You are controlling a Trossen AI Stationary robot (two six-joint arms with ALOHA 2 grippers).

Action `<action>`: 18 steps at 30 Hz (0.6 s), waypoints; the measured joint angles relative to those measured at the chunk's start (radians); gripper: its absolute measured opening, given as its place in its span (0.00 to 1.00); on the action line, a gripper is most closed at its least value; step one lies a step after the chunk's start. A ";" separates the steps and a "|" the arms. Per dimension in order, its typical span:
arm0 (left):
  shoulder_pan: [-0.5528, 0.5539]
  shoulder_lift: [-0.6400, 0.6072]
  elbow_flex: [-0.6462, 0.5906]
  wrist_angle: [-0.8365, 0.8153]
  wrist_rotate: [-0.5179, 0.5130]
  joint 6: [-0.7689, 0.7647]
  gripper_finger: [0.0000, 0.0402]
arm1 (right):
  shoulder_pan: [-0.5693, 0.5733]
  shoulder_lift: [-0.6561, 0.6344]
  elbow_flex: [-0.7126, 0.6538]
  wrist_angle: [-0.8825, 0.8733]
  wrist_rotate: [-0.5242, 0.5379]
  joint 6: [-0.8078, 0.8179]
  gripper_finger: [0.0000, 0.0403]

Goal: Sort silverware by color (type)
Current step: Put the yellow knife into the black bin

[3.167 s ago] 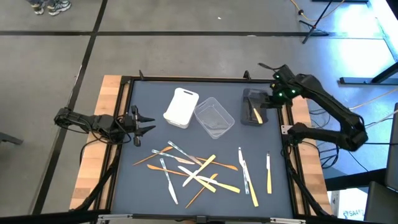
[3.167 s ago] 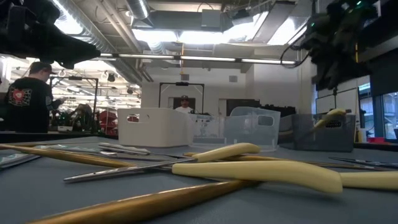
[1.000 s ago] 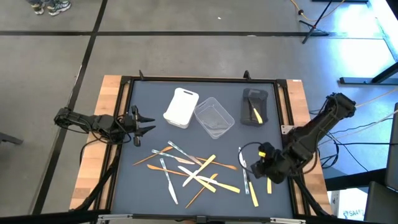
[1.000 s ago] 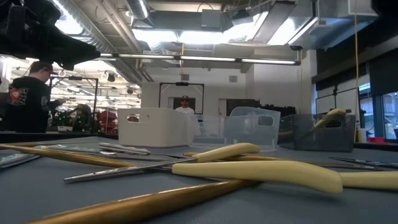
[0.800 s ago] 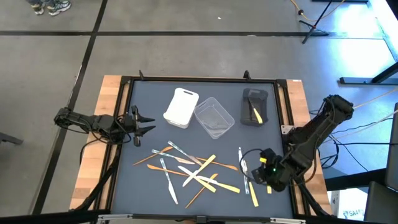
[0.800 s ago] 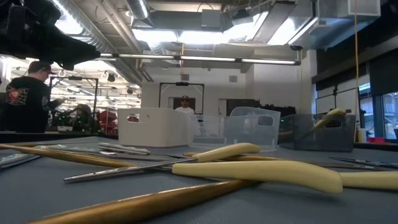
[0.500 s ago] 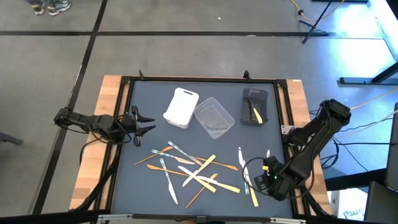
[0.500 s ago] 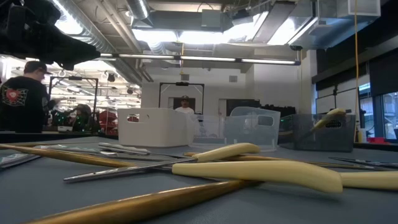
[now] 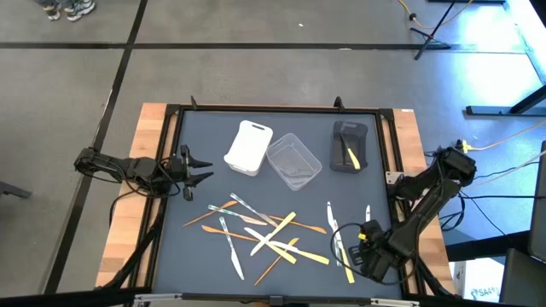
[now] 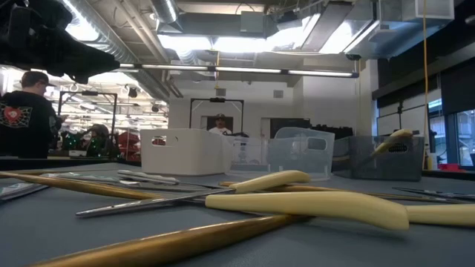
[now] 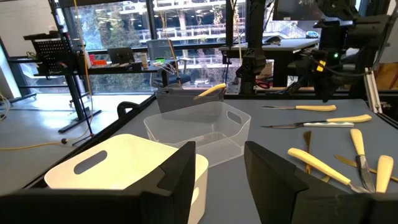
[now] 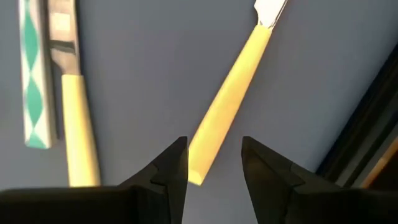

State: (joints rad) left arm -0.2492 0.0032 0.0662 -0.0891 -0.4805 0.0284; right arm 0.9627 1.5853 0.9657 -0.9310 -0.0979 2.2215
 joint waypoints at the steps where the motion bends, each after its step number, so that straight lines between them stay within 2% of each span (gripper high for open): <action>1: 0.000 0.000 0.000 0.000 0.000 0.000 0.33 | 0.000 0.009 0.000 0.000 0.000 0.000 0.34; 18: 0.000 0.000 0.000 0.000 0.000 0.000 0.33 | 0.000 0.120 0.000 0.034 -0.002 -0.004 0.34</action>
State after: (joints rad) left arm -0.2490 0.0032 0.0662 -0.0891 -0.4808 0.0285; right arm 0.9627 1.7052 0.9657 -0.8971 -0.1001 2.2173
